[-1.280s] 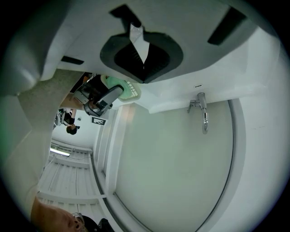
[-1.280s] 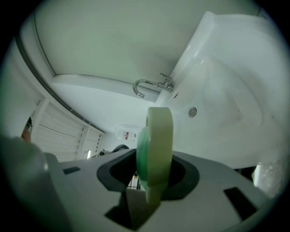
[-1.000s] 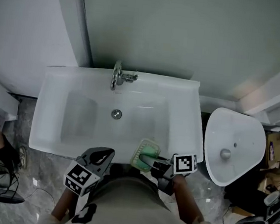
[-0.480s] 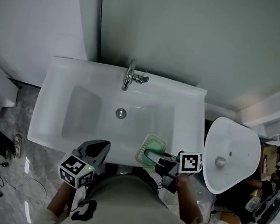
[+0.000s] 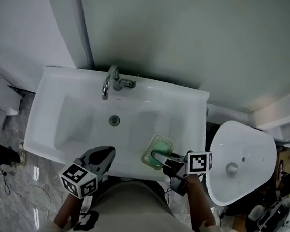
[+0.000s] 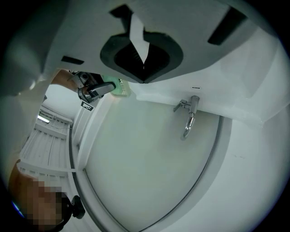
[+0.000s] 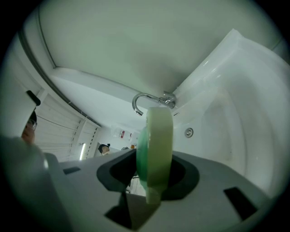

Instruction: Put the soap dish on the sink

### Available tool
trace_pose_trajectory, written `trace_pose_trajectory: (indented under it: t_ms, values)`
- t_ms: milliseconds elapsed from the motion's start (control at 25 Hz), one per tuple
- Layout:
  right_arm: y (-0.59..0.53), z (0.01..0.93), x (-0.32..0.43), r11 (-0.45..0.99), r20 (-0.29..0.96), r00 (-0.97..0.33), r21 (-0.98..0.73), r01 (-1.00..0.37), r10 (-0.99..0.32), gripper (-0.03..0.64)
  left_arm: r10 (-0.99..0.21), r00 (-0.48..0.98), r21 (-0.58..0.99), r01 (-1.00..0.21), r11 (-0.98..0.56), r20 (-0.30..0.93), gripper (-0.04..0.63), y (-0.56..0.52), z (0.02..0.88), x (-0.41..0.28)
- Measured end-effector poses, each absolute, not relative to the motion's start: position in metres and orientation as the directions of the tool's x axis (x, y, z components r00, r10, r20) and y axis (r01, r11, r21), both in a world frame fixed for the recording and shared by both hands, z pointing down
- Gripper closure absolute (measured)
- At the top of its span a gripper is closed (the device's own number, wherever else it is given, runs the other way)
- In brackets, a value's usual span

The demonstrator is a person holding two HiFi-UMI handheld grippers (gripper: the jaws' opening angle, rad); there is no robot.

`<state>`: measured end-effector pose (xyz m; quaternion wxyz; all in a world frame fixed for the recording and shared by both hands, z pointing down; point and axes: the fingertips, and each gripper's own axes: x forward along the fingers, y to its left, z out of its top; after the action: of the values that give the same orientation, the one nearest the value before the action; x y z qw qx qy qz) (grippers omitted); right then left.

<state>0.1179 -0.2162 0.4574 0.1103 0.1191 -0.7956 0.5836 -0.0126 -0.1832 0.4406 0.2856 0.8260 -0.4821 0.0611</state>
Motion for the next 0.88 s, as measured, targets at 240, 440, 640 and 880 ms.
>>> trace_pose_trajectory:
  t_ms: [240,440,640,880]
  values:
    - [-0.235,0.474,0.163,0.266,0.327,-0.943,-0.906,-0.329,-0.054,0.466,-0.735,0.537,0.408,-0.831,-0.378,0.415,0.577,-0.202,0.450,0.034]
    - [-0.252,0.488,0.193,0.252,0.341,-0.939,-0.905,-0.341,-0.047,0.466,-0.724,0.538,0.396,-0.834,-0.384,0.432,0.577,-0.217,0.452,0.066]
    - [-0.283,0.510,0.215,0.214,0.348,-0.937,-0.915,-0.343,-0.017,0.466,-0.717,0.529,0.374,-0.844,-0.385,0.455,0.577,-0.220,0.454,0.086]
    - [-0.332,0.549,0.234,0.222,0.441,-0.897,-0.877,-0.427,0.018,0.466,-0.716,0.517,0.377,-0.850,-0.367,0.469,0.577,-0.221,0.455,0.096]
